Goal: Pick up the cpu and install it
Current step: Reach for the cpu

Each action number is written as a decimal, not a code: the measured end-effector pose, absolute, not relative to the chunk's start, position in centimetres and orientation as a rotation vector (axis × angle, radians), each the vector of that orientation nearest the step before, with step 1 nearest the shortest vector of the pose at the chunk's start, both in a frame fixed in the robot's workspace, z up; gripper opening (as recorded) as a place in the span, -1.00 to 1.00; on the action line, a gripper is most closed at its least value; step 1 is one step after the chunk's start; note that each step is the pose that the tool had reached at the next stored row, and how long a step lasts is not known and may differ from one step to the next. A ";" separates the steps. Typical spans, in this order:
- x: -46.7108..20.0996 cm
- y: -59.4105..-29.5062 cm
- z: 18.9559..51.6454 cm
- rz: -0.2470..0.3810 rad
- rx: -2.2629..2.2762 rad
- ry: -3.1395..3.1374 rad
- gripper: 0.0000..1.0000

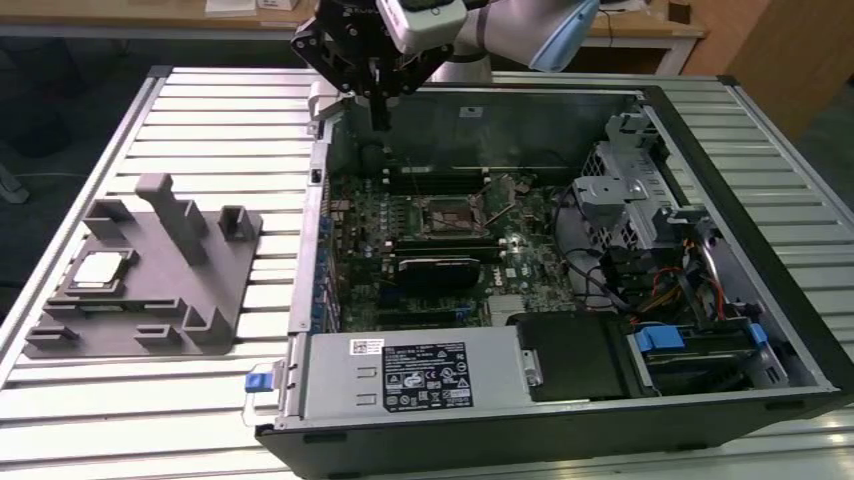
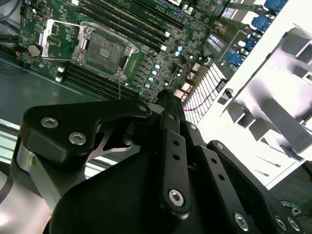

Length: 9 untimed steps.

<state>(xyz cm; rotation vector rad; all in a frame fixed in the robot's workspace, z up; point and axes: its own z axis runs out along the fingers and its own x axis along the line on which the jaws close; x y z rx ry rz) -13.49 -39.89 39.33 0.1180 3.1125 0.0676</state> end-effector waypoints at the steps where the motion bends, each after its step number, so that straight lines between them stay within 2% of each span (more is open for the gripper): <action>1: -13.6 -39.9 39.3 0.068 0.118 3.113 -0.79; 9: -14.2 -39.9 39.3 0.068 0.118 3.112 -0.79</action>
